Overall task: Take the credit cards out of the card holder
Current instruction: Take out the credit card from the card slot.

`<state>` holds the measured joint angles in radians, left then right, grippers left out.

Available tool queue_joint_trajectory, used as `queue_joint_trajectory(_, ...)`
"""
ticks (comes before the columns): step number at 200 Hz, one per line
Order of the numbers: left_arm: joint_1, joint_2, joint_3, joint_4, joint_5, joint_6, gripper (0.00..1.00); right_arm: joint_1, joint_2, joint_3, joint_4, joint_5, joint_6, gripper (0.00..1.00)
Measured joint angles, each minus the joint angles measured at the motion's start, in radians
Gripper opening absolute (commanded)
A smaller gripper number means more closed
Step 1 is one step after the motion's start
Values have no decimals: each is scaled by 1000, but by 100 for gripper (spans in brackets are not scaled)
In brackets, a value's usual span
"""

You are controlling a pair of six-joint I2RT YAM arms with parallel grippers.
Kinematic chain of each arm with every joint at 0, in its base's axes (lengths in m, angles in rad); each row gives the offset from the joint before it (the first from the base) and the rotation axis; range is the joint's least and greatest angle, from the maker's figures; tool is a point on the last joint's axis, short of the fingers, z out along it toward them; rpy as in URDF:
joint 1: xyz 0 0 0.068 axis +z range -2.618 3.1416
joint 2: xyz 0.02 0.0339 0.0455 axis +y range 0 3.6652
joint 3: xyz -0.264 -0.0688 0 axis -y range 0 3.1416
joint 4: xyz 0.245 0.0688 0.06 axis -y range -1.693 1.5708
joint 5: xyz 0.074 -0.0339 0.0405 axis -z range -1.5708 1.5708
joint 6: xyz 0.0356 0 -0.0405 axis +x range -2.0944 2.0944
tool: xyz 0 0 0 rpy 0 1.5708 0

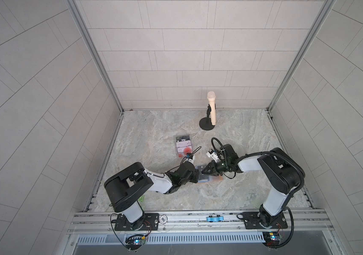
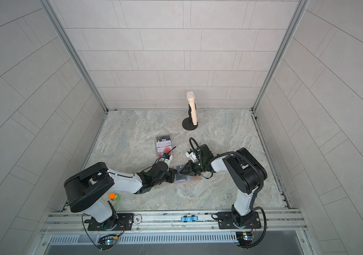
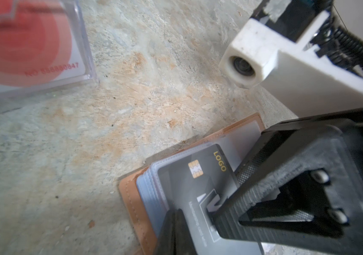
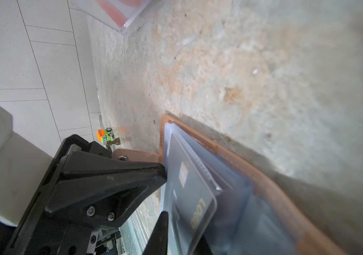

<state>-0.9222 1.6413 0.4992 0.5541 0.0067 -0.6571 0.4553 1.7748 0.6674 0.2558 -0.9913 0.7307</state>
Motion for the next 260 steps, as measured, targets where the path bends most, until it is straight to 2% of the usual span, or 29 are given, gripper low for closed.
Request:
queue_joint_trajectory(55, 0, -3, -18, 30, 1, -1, 7, 0, 15, 0, 26, -13, 4, 18)
queue_joint_trajectory(127, -16, -81, -24, -12, 37, 19, 7, 11, 21, 0, 40, -13, 3, 18)
queue_joint_trajectory(169, -17, -75, -21, -12, 58, 26, 6, 11, 21, 0, 40, -14, 3, 18)
queue_joint_trajectory(260, -22, -23, -19, 17, 26, 26, 5, 2, 15, -2, 38, -19, 4, 20)
